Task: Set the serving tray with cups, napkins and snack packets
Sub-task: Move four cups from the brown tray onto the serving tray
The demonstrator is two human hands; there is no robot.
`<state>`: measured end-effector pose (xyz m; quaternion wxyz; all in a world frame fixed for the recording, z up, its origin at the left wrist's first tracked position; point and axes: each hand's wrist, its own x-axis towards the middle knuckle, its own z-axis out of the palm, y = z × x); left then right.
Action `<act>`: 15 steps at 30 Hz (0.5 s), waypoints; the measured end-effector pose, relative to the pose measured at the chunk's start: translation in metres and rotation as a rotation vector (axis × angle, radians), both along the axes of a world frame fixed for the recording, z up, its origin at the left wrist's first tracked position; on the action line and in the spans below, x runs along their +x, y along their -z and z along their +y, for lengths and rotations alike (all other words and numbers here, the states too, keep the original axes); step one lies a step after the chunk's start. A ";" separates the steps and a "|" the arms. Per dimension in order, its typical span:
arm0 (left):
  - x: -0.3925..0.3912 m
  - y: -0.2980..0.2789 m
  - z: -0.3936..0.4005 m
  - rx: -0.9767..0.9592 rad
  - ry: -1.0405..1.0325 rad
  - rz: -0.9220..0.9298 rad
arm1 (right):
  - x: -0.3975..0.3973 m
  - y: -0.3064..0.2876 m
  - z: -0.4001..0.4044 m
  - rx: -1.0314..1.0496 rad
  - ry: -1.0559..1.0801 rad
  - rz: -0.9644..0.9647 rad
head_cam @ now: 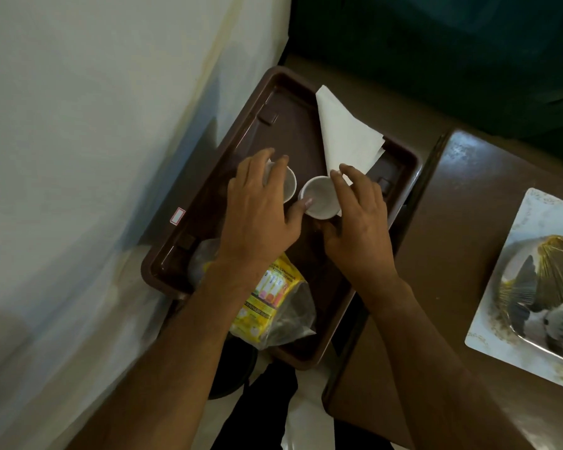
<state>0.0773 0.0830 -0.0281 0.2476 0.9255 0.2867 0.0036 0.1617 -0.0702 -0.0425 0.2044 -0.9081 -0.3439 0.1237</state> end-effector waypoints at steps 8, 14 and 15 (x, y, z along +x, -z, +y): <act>-0.023 -0.009 -0.028 -0.105 -0.351 -0.129 | -0.009 0.004 -0.009 0.074 0.132 -0.026; -0.035 0.001 -0.035 -0.133 -0.444 -0.175 | -0.019 0.003 -0.008 0.137 0.243 -0.017; -0.037 0.002 -0.034 -0.131 -0.456 -0.178 | -0.021 0.004 -0.008 0.141 0.263 -0.021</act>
